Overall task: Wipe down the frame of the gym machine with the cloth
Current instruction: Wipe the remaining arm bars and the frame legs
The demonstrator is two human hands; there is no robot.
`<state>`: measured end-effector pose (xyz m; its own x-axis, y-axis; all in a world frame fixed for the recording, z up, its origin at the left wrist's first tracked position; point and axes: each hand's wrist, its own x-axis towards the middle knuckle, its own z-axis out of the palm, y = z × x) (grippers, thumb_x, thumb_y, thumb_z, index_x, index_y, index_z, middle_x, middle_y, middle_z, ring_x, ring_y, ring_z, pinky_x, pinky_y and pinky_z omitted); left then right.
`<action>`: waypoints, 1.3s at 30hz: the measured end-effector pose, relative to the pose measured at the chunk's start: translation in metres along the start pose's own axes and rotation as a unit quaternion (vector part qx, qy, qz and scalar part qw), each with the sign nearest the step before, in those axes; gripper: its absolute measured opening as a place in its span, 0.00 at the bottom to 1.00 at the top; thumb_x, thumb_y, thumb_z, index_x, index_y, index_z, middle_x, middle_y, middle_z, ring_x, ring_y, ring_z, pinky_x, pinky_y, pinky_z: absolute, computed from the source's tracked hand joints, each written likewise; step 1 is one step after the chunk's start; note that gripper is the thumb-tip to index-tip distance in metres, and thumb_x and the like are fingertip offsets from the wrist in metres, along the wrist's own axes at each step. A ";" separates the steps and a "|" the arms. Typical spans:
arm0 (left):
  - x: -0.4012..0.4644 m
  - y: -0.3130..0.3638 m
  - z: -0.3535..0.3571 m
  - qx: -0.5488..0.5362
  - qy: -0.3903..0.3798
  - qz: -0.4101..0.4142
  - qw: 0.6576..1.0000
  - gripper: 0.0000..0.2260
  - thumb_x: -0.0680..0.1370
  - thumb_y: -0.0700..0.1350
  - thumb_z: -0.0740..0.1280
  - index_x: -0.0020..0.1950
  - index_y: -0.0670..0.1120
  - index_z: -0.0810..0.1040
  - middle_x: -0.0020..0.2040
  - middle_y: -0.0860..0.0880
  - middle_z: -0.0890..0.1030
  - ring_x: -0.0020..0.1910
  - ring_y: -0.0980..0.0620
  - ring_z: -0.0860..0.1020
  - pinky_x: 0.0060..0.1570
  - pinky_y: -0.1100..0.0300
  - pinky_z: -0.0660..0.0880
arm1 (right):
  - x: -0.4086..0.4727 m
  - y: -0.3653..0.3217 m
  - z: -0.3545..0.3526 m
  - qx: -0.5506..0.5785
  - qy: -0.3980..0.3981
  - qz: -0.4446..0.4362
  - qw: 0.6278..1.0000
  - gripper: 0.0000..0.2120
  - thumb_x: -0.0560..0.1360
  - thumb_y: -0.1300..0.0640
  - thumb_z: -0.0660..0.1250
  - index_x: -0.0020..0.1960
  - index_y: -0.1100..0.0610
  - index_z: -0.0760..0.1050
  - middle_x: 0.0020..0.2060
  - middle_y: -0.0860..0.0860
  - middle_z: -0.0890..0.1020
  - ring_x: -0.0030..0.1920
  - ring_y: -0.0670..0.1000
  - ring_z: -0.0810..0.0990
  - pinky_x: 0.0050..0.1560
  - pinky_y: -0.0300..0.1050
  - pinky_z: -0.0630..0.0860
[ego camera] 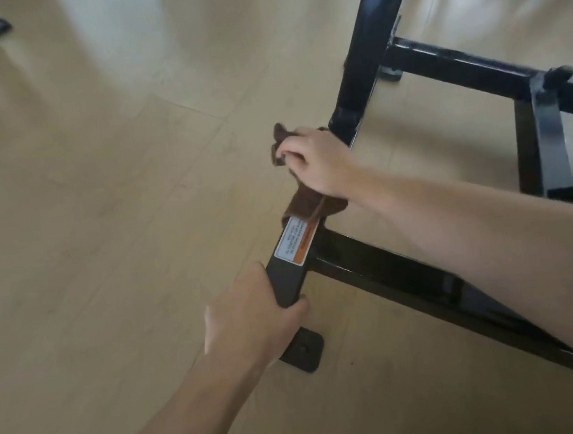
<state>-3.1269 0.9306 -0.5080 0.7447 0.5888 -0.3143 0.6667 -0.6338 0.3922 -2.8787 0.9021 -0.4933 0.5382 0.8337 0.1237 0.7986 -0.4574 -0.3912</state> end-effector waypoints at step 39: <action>-0.080 0.094 -0.144 -0.486 -0.017 0.011 0.874 0.07 0.84 0.48 0.62 0.53 0.49 0.80 0.45 0.52 0.85 0.48 0.52 0.83 0.54 0.53 0.81 | -0.170 -0.092 -0.202 0.472 -0.238 0.400 0.749 0.21 0.82 0.51 0.67 0.70 0.62 0.72 0.64 0.60 0.81 0.62 0.57 0.82 0.64 0.52 0.79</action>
<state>-3.1282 0.8959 -0.3214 0.7683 0.5557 -0.3176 0.3241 0.0902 0.9417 -2.9892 0.7399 -0.2945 0.4063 0.5288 -0.7452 -0.3941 -0.6343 -0.6651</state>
